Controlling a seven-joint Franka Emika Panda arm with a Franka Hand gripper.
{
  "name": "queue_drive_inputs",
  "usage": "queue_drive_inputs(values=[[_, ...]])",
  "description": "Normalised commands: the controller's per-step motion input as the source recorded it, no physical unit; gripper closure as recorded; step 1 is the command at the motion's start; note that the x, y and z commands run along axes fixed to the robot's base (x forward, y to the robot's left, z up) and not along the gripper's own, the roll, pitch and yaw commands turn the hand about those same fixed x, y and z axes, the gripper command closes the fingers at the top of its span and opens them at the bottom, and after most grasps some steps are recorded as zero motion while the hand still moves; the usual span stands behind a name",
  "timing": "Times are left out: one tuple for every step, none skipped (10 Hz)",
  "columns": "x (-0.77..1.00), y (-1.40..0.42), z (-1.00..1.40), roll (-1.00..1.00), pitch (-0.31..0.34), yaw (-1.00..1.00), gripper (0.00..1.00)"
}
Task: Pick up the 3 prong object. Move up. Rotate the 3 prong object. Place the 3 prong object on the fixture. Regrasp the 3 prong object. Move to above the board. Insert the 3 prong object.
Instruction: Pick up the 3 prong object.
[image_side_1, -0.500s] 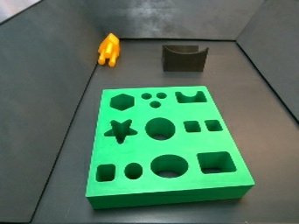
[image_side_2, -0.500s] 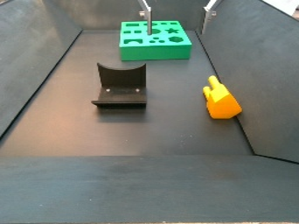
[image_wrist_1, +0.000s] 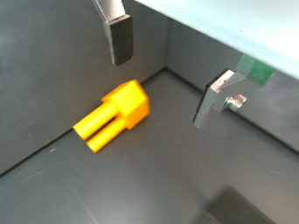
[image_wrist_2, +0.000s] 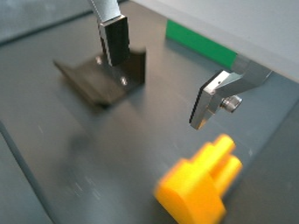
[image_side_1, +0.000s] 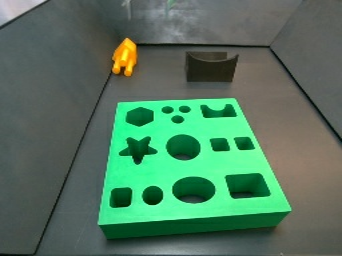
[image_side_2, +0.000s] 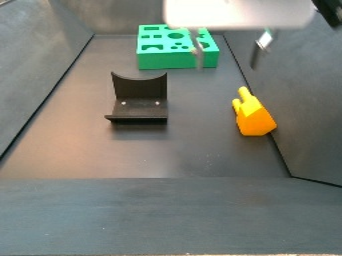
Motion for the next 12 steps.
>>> queue_drive_inputs(values=[[-0.62, 0.11, -1.0, 0.08, -0.079, 0.42, 0.0], [-0.42, 0.19, -0.79, 0.16, 0.0, 0.31, 0.0], [-0.08, 0.17, -0.52, 0.27, 0.08, 0.12, 0.0], [0.01, 0.07, -0.68, 0.2, 0.024, 0.03, 0.0], [0.0, 0.0, -0.95, 0.08, 0.0, 0.0, 0.0], [-0.35, 0.04, -1.0, 0.08, 0.0, -0.01, 0.0], [-0.46, 0.08, -0.93, 0.08, 0.0, 0.0, 0.0], [-0.29, 0.14, -0.72, 0.08, 0.0, 0.0, 0.0], [0.0, 0.24, -0.54, 0.0, 0.044, 0.0, 0.0], [0.51, 0.14, -0.45, 0.0, 0.143, 0.0, 0.0], [0.67, 0.05, -0.49, 0.01, 0.174, 0.0, 0.0], [0.63, 0.0, -0.49, 0.0, 0.169, -0.01, 0.0]])
